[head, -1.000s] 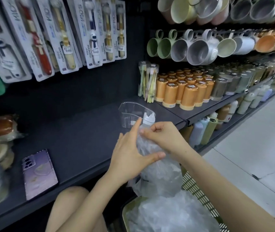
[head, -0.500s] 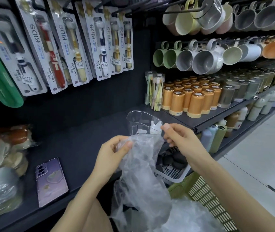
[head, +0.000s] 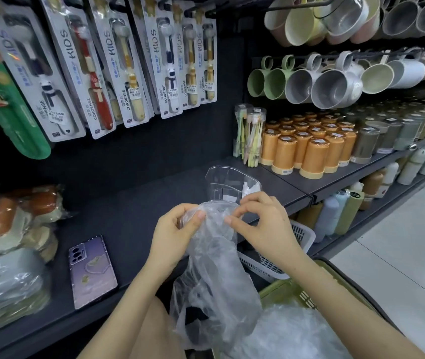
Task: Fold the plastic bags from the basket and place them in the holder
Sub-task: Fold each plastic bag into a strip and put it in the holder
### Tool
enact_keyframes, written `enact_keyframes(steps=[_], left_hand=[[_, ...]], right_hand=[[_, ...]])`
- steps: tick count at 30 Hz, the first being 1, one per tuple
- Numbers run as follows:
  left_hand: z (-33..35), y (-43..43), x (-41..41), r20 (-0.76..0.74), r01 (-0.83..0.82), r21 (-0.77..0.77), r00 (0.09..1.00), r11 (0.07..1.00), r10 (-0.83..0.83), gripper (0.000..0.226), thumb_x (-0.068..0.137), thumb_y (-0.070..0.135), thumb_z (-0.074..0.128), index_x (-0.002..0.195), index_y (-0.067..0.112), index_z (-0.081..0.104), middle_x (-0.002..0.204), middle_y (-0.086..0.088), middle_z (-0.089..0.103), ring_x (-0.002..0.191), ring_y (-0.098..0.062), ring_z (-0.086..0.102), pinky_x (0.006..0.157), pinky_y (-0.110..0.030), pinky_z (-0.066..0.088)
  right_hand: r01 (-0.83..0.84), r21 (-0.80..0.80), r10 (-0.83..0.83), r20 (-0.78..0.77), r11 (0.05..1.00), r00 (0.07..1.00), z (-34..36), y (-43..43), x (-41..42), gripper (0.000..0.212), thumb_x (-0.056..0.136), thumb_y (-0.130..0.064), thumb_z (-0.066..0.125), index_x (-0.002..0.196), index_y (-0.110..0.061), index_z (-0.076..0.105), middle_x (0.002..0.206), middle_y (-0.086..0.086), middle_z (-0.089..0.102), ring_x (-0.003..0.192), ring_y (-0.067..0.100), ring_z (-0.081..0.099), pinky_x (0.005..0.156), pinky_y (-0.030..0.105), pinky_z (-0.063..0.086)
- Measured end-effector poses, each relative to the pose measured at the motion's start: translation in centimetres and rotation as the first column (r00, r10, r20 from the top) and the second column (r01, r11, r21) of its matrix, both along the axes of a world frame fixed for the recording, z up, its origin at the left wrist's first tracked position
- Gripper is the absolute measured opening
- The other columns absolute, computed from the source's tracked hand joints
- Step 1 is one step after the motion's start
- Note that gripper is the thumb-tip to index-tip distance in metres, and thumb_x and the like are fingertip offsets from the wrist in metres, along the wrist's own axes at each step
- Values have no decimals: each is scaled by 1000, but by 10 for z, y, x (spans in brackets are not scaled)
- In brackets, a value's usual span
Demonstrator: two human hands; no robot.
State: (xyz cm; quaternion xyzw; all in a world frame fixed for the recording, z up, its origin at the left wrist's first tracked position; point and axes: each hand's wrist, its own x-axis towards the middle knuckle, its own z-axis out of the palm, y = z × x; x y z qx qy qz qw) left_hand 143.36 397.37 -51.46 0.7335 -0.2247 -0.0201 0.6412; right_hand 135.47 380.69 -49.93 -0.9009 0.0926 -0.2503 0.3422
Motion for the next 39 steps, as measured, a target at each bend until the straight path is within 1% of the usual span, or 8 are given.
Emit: enact_keyframes(steps=[4, 10, 15, 21, 25, 28, 34, 39], left_hand=[[0, 7, 5, 36, -15, 25, 999, 1000, 14, 5, 88, 22, 66, 87, 21, 71, 85, 13, 72, 80, 0, 64, 73, -15, 49], [-5, 31, 27, 112, -8, 274, 993, 962, -23, 5, 87, 32, 69, 82, 30, 71, 86, 18, 71, 83, -7, 64, 79, -25, 49], [15, 54, 53, 68, 35, 400, 995, 916, -68, 54, 71, 77, 56, 114, 44, 54, 122, 17, 57, 113, 5, 52, 107, -30, 40], [66, 3, 28, 301, 151, 487, 896, 860, -328, 75, 70, 73, 62, 135, 38, 46, 129, 42, 35, 132, 16, 25, 114, -16, 12], [59, -20, 32, 322, 154, 370, 904, 916, -282, 34, 75, 50, 69, 88, 19, 66, 81, 11, 64, 79, 1, 54, 77, -35, 44], [46, -18, 38, 288, 109, 244, 941, 964, -180, 48, 78, 47, 67, 77, 0, 57, 80, -20, 58, 70, -14, 49, 70, -49, 46], [34, -10, 39, 171, -46, 92, 985, 995, 30, 28, 87, 23, 70, 64, 15, 56, 56, 11, 50, 57, 1, 44, 57, -13, 36], [27, 1, 44, 107, -141, -12, 984, 990, 141, 47, 89, 29, 66, 71, -7, 42, 67, -5, 39, 63, -14, 37, 62, -29, 35]], right_hand=[[-82, 147, 81, 16, 986, 997, 0, -10, 4, 19, 87, -25, 68, 70, -31, 63, 96, -17, 60, 98, 2, 50, 92, 23, 37], [-60, 162, 56, 26, 985, 998, 13, -34, 3, 20, 97, -22, 53, 77, -19, 54, 64, -2, 52, 50, 2, 42, 51, 16, 32], [-42, 26, 41, 28, 999, 999, 33, -43, 12, 17, 96, -26, 56, 80, -18, 56, 67, -4, 63, 60, 8, 54, 62, 29, 45], [-239, 29, 239, 2, 971, 971, 63, -11, 29, 20, 93, -29, 61, 74, -21, 60, 66, 0, 66, 65, 18, 62, 72, 43, 52], [-289, 190, 277, 88, 938, 957, 63, -4, 29, 18, 94, -27, 59, 82, -14, 64, 70, 2, 68, 66, 17, 63, 69, 40, 52], [-245, 216, 218, 140, 945, 966, 44, -16, 19, 20, 90, -43, 56, 85, -26, 64, 83, -10, 69, 79, 8, 63, 74, 27, 48], [-165, -149, 173, 42, 975, 984, 6, -21, -4, 46, 70, -71, 55, 97, -34, 65, 97, -28, 59, 100, -5, 48, 92, 18, 28], [-95, -156, 101, 30, 983, 994, -10, -18, 6, 27, 79, -44, 68, 99, -25, 70, 89, -19, 61, 86, 2, 52, 88, 29, 34]])
